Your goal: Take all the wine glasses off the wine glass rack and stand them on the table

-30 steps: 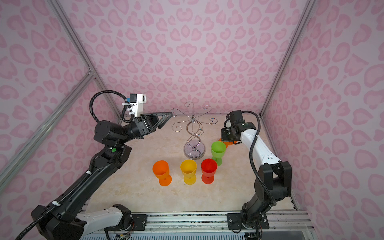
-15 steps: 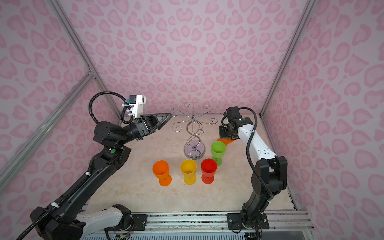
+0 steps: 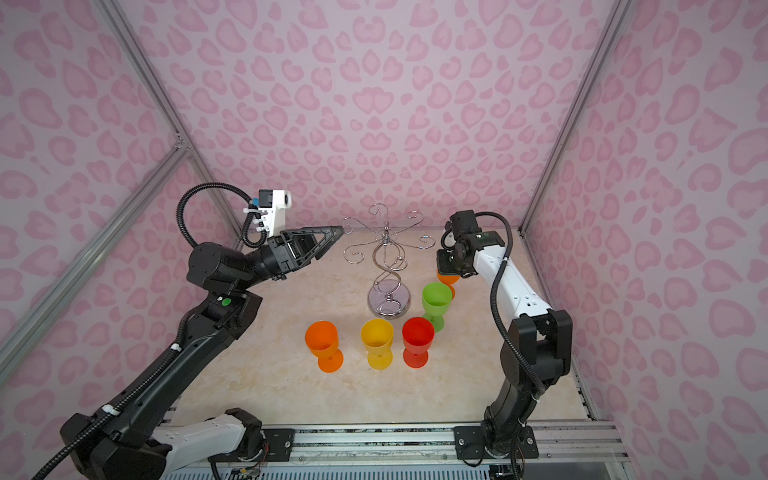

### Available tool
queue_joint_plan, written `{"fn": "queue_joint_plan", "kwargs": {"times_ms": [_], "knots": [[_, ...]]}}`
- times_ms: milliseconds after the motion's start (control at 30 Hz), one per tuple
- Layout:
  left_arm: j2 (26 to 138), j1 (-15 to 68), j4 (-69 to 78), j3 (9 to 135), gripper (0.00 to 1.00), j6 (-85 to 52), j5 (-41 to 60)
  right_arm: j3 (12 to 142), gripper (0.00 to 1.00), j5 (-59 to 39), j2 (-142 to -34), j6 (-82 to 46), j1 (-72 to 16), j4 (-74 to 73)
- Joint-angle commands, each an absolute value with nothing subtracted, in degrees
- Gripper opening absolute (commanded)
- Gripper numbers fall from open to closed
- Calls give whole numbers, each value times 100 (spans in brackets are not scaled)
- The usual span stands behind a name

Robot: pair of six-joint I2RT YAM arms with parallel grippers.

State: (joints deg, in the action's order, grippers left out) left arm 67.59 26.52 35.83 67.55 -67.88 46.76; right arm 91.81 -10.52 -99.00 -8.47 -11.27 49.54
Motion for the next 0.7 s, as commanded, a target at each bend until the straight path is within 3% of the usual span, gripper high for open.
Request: {"fn": "queue_joint_plan", "kwargs": {"times_ms": [0, 367, 533, 667], "knots": [[6747, 2646, 3630, 6816, 76, -6704, 4764, 9244, 23, -958, -9773, -915, -1133, 4909], [6726, 2531, 3482, 6797, 76, -6603, 4764, 9233, 29, -658, -9078, -1043, -1027, 4783], [6530, 2142, 3159, 6683, 77, -6377, 4764, 8759, 31, -288, -8198, -1054, -902, 4279], [6288, 1627, 2642, 6561, 79, -6025, 4649, 8289, 39, -167, -7463, -1071, -704, 3978]]}}
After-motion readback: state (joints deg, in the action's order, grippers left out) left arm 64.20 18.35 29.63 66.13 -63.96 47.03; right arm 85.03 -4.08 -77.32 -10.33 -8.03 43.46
